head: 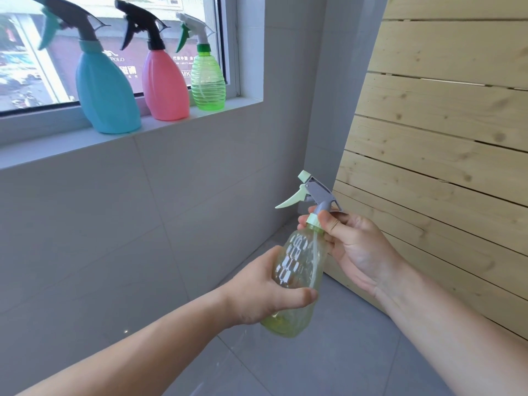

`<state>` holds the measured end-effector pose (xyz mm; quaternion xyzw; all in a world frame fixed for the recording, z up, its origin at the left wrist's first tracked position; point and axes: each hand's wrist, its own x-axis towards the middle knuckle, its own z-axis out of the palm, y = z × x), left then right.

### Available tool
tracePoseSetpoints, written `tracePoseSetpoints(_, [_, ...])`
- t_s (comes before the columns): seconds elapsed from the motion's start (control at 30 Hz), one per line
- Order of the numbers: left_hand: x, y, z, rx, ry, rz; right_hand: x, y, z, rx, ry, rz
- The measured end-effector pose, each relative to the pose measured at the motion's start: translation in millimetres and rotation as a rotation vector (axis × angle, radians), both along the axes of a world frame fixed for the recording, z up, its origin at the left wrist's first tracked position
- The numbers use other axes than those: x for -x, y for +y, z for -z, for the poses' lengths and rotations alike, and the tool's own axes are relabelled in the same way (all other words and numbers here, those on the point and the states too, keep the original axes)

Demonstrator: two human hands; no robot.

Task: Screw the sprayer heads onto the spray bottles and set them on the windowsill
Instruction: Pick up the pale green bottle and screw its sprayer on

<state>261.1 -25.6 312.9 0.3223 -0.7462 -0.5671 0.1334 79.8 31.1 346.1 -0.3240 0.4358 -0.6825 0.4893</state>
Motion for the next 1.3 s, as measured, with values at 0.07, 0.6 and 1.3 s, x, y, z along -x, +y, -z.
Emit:
tracePoseSetpoints(0.07, [0.5,-1.4,-3.5,0.080,-0.043,-0.042,2.6,-1.0,0.2,0.016,-0.035,-0.013])
tracePoseSetpoints(0.6, [-96.8,-27.6,-62.4,-0.047,0.369,-0.359,-105.0,-6.7,-27.2,0.016,0.800,-0.180])
tracePoseSetpoints(1.3, [-271.1,-152.6,-182.8,0.153,0.500,-0.848,-285.6,-196.9,-151.4,0.255,1.017,-0.111])
